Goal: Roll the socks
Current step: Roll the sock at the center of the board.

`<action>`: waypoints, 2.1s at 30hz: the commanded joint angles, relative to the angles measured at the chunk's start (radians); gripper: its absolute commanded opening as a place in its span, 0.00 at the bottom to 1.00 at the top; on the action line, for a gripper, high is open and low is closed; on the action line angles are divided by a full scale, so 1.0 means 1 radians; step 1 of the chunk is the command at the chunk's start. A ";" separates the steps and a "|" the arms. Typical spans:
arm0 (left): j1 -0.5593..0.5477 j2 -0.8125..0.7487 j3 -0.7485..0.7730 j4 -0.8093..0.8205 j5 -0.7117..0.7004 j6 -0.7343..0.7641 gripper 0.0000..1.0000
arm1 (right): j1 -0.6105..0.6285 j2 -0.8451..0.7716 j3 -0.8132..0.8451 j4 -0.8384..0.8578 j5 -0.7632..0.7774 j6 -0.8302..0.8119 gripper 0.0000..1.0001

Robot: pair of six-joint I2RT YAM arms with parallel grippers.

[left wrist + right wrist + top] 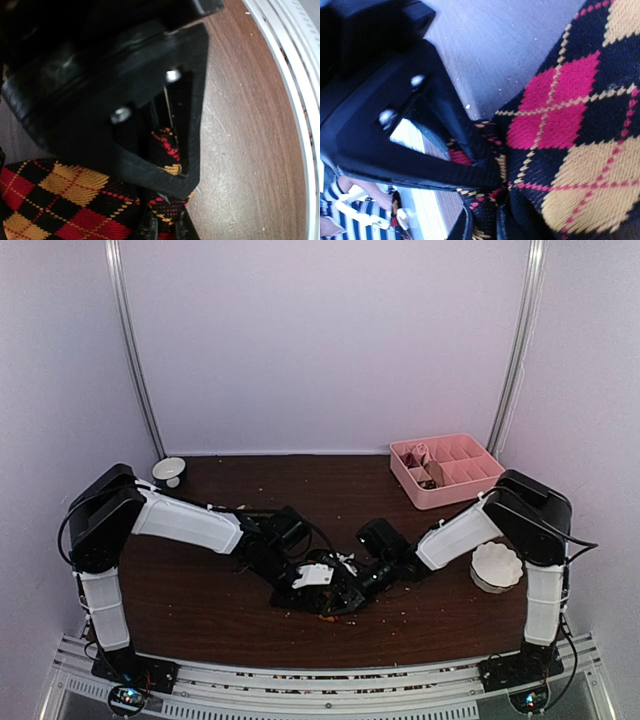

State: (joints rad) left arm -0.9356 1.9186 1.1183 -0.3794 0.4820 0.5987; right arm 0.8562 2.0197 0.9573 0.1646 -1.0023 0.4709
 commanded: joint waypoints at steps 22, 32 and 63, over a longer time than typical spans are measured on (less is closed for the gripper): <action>0.180 0.346 0.181 -0.348 0.317 -0.186 0.00 | -0.012 -0.593 -0.426 0.089 1.010 -0.064 1.00; 0.183 0.378 0.169 -0.354 0.406 -0.164 0.00 | 0.148 -0.724 -0.656 0.488 1.087 -0.387 0.99; 0.184 0.440 0.175 -0.384 0.512 -0.074 0.09 | 0.182 -0.178 -0.182 0.157 0.534 -0.844 0.31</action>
State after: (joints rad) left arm -0.7403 2.2509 1.3560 -0.7204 1.1210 0.4992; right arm 1.0424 1.8107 0.7609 0.3904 -0.4404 -0.3389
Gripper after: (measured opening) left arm 0.076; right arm 0.314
